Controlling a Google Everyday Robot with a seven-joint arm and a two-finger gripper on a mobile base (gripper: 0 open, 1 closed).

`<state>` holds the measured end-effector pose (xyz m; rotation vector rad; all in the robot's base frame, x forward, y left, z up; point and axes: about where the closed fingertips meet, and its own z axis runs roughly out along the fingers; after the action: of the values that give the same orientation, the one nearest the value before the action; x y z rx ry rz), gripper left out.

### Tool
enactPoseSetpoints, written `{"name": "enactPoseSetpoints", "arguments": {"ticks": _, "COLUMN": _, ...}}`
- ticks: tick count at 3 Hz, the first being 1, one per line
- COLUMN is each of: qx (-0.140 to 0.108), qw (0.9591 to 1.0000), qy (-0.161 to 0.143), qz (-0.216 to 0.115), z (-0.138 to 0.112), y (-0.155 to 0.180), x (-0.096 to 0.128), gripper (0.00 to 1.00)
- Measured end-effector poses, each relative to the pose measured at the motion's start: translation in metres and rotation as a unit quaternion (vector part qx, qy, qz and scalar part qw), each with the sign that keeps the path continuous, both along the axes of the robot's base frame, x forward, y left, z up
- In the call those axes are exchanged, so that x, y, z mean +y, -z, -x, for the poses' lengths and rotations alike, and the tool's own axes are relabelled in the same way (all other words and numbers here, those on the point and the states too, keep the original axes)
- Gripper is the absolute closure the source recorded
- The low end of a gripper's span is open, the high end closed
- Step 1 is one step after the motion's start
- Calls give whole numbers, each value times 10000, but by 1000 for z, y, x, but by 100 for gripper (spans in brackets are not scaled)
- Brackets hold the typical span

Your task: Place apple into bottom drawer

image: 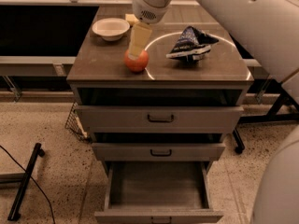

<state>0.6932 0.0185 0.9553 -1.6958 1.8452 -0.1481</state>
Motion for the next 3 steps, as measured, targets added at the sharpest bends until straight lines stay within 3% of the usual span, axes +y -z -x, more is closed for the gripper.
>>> {"name": "enactPoseSetpoints", "arguments": {"ticks": 1, "qx": 463, "qw": 9986, "qy": -20, "qz": -272, "z": 3, "y": 26, "x": 0, "gripper": 0}}
{"name": "enactPoseSetpoints", "arguments": {"ticks": 2, "qx": 994, "qw": 9923, "qy": -44, "qz": -737, "z": 5, "y": 60, "x": 3, "gripper": 0}}
{"name": "enactPoseSetpoints", "arguments": {"ticks": 3, "qx": 995, "qw": 9923, "qy": -46, "qz": -738, "z": 5, "y": 60, "x": 3, "gripper": 0}}
